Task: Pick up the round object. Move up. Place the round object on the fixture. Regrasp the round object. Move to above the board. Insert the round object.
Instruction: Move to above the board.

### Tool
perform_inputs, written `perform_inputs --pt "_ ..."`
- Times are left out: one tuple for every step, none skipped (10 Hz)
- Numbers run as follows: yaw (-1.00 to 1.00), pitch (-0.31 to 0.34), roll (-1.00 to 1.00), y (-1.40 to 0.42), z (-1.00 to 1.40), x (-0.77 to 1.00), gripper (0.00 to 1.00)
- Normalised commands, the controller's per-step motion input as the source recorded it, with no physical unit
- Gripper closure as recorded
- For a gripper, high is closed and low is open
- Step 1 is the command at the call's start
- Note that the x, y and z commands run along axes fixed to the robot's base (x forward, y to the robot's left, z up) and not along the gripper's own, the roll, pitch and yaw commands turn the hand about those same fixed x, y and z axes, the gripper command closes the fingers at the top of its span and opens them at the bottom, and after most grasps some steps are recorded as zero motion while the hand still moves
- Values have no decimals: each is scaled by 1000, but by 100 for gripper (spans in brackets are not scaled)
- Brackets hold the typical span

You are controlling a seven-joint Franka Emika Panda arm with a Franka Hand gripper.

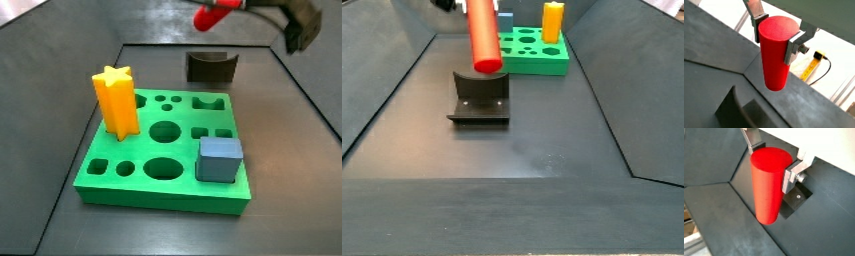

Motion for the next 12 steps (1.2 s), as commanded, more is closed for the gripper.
perform_inputs --pt "121 -38 -13 -101 1000 -7 100" --pt "77 -38 -12 -90 1000 -2 100" --pt "47 -29 -13 -84 1000 2 100" --pt "15 -8 -11 -76 1000 6 100" --pt "2 21 -17 -59 887 8 100" --pt "-3 45 -22 -45 719 9 100" --pt "0 60 -26 -36 608 11 100" --pt "8 94 -31 -23 384 13 100" --pt "17 115 -35 -23 222 17 100" --pt "-143 -69 -1000 -1000 241 -657 100" --pt "-138 -76 -1000 -1000 247 -659 100" --pt "-139 -87 -1000 -1000 276 -711 100"
